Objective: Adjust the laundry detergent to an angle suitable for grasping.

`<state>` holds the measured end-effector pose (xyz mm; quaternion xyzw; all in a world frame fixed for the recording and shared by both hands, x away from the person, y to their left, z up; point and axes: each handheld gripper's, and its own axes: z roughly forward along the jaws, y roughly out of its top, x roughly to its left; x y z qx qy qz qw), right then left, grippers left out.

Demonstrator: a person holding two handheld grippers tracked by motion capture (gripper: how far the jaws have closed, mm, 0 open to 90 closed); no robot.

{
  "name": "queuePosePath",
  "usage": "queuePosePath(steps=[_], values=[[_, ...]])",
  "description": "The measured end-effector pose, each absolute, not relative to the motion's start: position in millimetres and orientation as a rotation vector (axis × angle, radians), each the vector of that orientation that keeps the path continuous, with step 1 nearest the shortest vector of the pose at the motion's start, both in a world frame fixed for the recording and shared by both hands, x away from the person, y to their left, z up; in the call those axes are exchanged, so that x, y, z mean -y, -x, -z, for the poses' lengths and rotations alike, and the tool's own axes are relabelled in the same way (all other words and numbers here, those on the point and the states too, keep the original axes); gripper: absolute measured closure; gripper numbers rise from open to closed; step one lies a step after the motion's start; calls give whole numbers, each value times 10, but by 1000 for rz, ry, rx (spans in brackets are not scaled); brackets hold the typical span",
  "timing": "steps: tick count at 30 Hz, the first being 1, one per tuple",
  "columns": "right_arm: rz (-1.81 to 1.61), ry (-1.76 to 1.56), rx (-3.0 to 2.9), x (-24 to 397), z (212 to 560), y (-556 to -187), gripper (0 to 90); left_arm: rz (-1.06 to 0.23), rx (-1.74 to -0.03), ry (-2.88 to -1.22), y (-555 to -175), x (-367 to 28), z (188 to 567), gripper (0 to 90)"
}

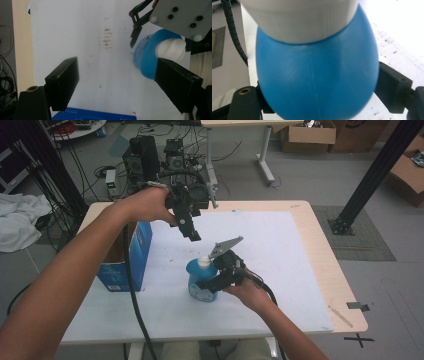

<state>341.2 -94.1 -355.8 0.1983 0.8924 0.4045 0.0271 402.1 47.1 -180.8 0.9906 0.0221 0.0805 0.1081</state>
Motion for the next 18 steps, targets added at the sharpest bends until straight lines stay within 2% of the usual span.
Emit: queuePosePath(steps=[18], values=[[-1253, -594, -2754, 951, 3553, -3401, 270, -239, -68, -2919, -4020, -485, 1800, 210]])
